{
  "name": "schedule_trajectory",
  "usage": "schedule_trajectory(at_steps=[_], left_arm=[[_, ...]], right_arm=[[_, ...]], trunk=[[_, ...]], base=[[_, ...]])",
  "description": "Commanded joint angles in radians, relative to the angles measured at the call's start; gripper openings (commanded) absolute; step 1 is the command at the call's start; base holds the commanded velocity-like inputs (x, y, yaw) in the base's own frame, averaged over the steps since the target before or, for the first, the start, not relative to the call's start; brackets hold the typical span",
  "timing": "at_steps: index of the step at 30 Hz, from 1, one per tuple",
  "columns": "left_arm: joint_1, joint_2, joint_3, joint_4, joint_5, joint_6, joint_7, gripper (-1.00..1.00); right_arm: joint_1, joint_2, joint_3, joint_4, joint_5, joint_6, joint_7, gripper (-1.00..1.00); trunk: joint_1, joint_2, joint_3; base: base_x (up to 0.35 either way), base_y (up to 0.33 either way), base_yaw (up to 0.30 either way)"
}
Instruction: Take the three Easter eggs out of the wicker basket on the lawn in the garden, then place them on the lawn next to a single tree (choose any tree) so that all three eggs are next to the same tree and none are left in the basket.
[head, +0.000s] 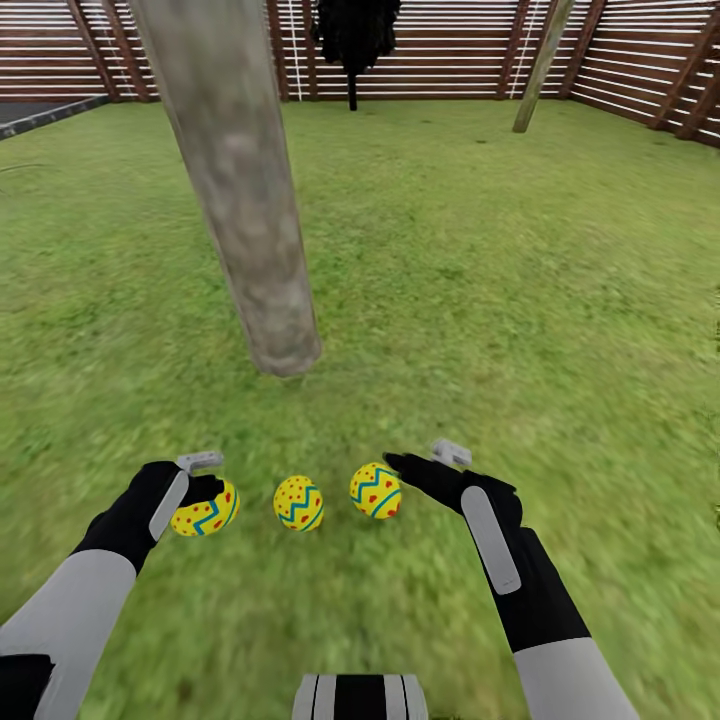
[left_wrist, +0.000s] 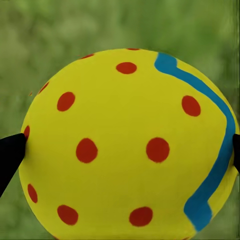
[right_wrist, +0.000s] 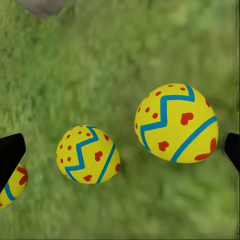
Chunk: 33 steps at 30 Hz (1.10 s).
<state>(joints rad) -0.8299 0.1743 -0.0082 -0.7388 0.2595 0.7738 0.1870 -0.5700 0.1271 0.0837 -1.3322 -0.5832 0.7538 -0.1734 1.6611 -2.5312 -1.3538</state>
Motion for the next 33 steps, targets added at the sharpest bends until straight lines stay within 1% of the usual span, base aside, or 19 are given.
schedule_trajectory(at_steps=[1,7,21,25,28,31,33], left_arm=[[0.0,0.001,-0.001,-0.002,0.011,0.004,0.008,-1.0],[0.001,0.001,0.0,-0.002,0.011,0.004,0.006,-1.0],[0.002,0.001,0.0,-0.003,0.011,0.003,0.007,-1.0],[0.002,0.001,-0.001,-0.026,0.011,-0.003,0.007,-1.0],[0.002,0.001,-0.001,-0.036,0.011,-0.026,0.008,-1.0],[0.002,0.001,-0.001,-0.039,0.011,-0.032,0.008,-1.0],[0.002,0.001,-0.001,-0.056,0.011,-0.034,0.008,-1.0]], right_arm=[[-0.001,0.0,0.001,-0.001,-0.01,0.002,-0.01,1.0],[-0.001,0.0,0.001,-0.001,-0.01,0.002,-0.009,1.0],[-0.001,0.0,0.002,-0.001,-0.01,0.002,-0.009,1.0],[-0.001,0.0,0.002,-0.001,-0.01,0.002,-0.009,1.0],[-0.001,0.0,0.002,-0.001,-0.01,0.002,-0.008,1.0],[-0.001,0.0,0.002,-0.001,-0.01,0.002,-0.008,1.0],[-0.001,0.0,0.002,-0.001,-0.01,0.002,-0.008,1.0]], trunk=[[0.0,-0.001,-0.004],[0.003,-0.002,-0.023],[0.009,-0.005,-0.077],[0.011,-0.006,-0.092],[0.012,-0.007,-0.104],[0.014,-0.008,-0.115],[0.015,-0.008,-0.123]], base=[[0.0,0.0,-0.225],[0.0,0.0,-0.139],[0.0,0.0,0.017],[0.0,0.0,0.002],[0.0,0.0,0.0],[0.0,0.0,0.0],[0.0,0.0,0.0]])
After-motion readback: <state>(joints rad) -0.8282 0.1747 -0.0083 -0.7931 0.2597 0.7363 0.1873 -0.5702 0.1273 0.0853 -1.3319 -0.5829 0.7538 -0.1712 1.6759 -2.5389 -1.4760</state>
